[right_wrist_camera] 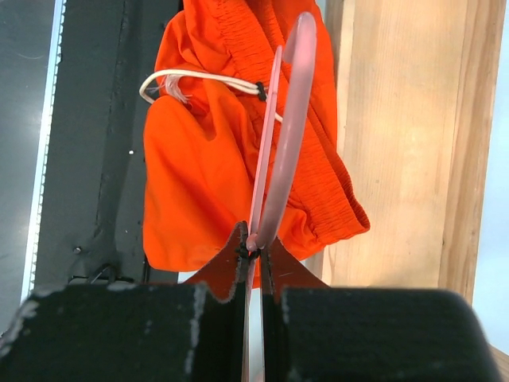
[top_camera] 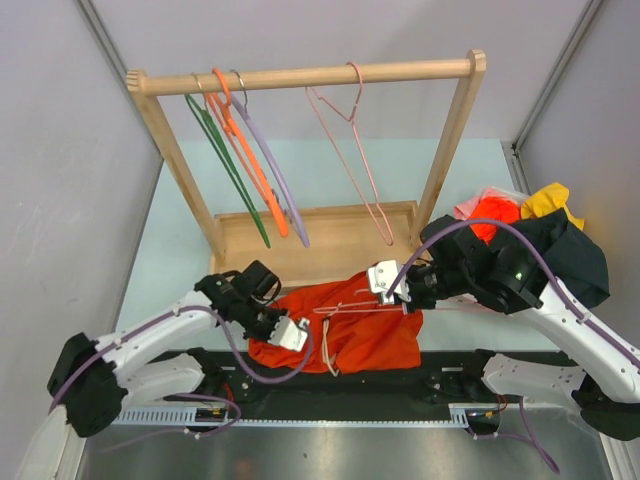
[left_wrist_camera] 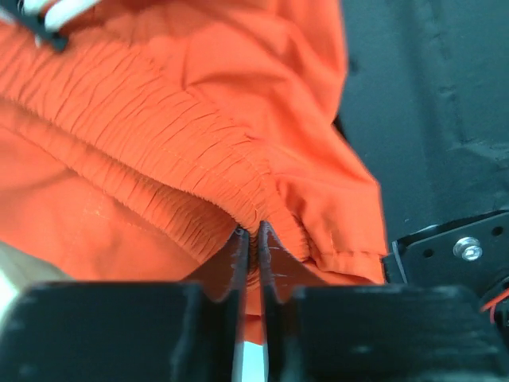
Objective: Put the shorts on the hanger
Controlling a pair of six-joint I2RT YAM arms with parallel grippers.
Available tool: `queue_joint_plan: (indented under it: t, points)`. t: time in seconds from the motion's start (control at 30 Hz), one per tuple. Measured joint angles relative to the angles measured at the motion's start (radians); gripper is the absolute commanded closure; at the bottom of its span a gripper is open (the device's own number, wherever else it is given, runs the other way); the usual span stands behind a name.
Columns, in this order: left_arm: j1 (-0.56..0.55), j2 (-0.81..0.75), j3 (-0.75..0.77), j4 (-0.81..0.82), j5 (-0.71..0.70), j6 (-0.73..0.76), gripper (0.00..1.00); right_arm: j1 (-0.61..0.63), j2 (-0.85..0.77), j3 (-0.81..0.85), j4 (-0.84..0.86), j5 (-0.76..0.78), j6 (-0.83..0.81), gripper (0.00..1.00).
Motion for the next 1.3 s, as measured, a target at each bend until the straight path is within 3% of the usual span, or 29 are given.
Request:
queue_joint_plan:
  t: [0.3,0.63,1.03,1.3]
  points:
    - [-0.287,-0.317,-0.001,-0.018,-0.154,0.053,1.0,0.0,0.0,0.002,0.025,-0.03,-0.036,1.0]
    - [-0.506,-0.392,-0.07,-0.003,-0.367,0.104,1.0,0.001,0.062,0.073,0.021,-0.085,-0.122,1.0]
    - [-0.585,-0.36,-0.064,0.032,-0.452,0.104,1.0,0.026,0.21,0.093,-0.056,-0.149,-0.212,1.0]
    - [-0.612,-0.367,-0.023,0.027,-0.462,0.112,1.0,0.077,0.312,0.093,0.014,-0.164,-0.183,1.0]
